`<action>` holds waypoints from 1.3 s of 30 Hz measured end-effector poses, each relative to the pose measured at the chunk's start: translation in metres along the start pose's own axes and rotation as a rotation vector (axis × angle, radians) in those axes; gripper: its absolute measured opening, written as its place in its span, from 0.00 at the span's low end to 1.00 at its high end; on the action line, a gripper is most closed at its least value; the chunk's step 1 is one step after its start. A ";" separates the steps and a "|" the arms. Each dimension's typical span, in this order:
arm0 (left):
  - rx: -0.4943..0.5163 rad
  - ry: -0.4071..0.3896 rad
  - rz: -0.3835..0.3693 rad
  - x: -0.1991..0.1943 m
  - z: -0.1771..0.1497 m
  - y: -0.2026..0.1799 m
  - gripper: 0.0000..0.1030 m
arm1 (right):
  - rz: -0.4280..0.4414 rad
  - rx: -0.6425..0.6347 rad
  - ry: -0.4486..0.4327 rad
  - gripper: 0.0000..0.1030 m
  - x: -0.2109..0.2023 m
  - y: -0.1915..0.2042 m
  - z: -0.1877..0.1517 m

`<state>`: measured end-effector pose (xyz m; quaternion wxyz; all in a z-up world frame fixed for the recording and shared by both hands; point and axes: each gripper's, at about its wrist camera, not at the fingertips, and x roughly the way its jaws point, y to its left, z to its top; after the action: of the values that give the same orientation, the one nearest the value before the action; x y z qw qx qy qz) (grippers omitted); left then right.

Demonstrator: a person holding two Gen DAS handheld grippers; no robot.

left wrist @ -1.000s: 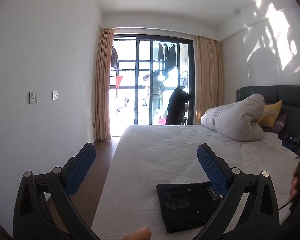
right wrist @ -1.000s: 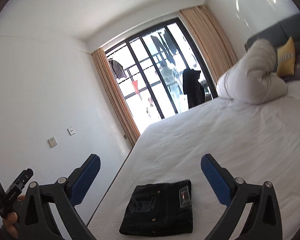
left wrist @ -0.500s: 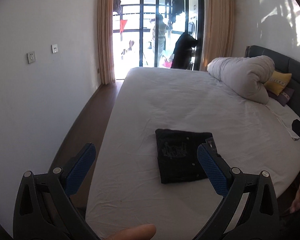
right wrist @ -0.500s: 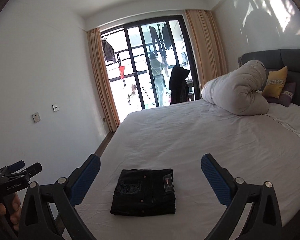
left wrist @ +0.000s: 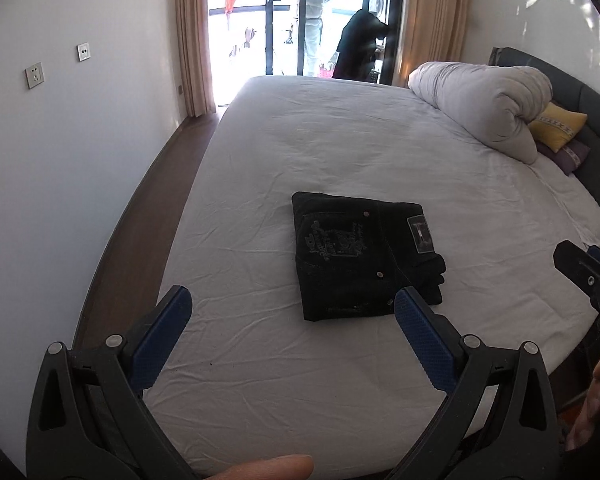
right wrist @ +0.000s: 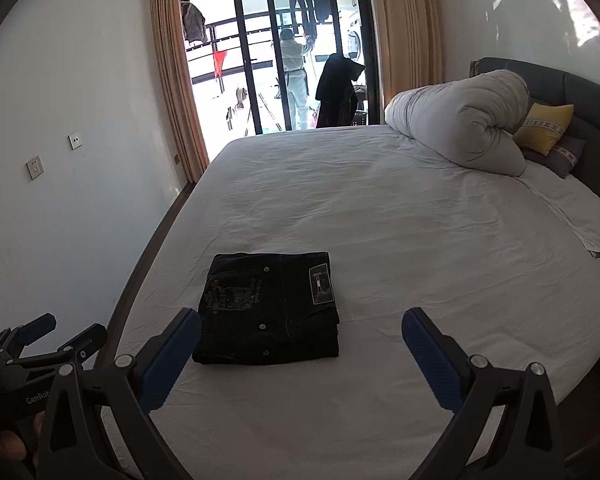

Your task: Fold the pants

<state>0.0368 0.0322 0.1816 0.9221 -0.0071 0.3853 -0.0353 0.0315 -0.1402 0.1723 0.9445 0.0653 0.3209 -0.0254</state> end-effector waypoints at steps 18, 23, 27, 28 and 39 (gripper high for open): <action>-0.014 0.029 -0.010 0.004 -0.004 0.011 1.00 | 0.004 -0.021 0.060 1.00 0.010 0.009 -0.004; -0.012 0.028 -0.011 0.005 -0.004 0.011 1.00 | 0.002 -0.021 0.064 1.00 0.011 0.009 -0.004; -0.013 0.030 -0.011 0.006 -0.004 0.010 1.00 | 0.003 -0.021 0.067 1.00 0.013 0.008 -0.007; -0.012 0.030 -0.011 0.006 -0.004 0.010 1.00 | 0.004 -0.021 0.068 1.00 0.013 0.007 -0.007; -0.012 0.032 -0.012 0.008 -0.005 0.010 1.00 | 0.003 -0.020 0.071 1.00 0.015 0.007 -0.010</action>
<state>0.0394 0.0414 0.1716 0.9156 -0.0146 0.4000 -0.0386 0.0379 -0.1318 0.1559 0.9332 0.0571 0.3543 -0.0182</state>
